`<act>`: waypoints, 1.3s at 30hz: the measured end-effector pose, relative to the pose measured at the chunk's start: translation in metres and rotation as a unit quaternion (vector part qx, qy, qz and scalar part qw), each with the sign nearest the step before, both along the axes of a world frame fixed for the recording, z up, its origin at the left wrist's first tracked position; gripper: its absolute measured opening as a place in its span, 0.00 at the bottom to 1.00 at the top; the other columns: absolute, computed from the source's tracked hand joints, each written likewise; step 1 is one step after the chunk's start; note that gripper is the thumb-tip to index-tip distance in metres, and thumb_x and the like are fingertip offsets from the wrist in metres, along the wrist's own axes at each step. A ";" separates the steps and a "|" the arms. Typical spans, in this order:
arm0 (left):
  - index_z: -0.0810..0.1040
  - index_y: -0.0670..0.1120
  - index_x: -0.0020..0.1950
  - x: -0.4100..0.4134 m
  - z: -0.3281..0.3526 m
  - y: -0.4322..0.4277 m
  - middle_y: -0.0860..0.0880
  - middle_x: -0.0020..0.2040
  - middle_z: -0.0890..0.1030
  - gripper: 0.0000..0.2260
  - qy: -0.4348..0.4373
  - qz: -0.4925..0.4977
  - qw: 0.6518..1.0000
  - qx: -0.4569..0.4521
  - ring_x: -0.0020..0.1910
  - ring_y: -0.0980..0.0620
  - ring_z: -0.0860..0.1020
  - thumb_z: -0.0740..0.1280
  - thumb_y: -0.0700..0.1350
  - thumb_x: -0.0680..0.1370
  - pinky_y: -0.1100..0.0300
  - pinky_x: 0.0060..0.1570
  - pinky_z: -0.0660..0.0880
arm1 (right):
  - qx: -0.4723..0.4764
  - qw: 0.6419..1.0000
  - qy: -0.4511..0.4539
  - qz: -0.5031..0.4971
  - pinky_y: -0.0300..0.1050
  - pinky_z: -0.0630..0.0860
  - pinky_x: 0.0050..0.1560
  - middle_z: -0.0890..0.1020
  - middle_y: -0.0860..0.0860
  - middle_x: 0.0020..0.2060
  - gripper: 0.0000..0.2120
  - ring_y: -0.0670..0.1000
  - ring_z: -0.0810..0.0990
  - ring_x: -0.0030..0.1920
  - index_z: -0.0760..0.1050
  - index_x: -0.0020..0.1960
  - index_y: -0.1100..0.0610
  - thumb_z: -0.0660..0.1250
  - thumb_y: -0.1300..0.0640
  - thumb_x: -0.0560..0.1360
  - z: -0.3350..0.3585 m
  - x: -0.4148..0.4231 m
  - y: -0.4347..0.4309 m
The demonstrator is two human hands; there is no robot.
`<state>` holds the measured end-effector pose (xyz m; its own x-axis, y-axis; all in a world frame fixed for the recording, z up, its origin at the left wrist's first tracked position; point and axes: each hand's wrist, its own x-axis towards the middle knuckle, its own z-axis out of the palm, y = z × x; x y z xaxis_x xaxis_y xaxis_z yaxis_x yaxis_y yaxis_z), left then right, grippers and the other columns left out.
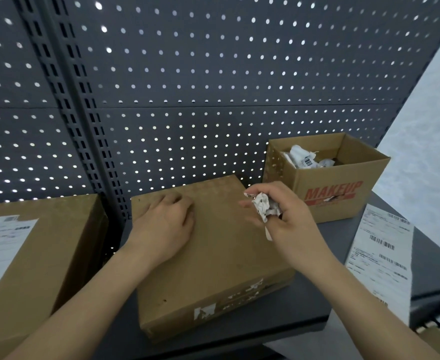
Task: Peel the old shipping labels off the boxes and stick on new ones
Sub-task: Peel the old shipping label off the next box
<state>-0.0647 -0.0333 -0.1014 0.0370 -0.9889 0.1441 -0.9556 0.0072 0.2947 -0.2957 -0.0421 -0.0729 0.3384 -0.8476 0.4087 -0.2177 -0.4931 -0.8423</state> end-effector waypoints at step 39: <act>0.78 0.53 0.51 -0.130 0.005 -0.024 0.57 0.47 0.79 0.13 0.126 -0.223 0.961 -0.105 0.45 0.57 0.77 0.55 0.53 0.76 0.52 0.46 0.77 | -0.054 0.967 0.056 -0.243 0.31 0.68 0.42 0.81 0.41 0.44 0.06 0.44 0.78 0.48 0.80 0.48 0.49 0.65 0.54 0.80 0.004 -0.105 0.017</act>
<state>-0.1950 -0.0569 -0.0961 -0.3244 -0.8642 0.3845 -0.7419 0.4846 0.4633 -0.4004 -0.0255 -0.0690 -0.0413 -0.8724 0.4871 -0.5330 -0.3931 -0.7493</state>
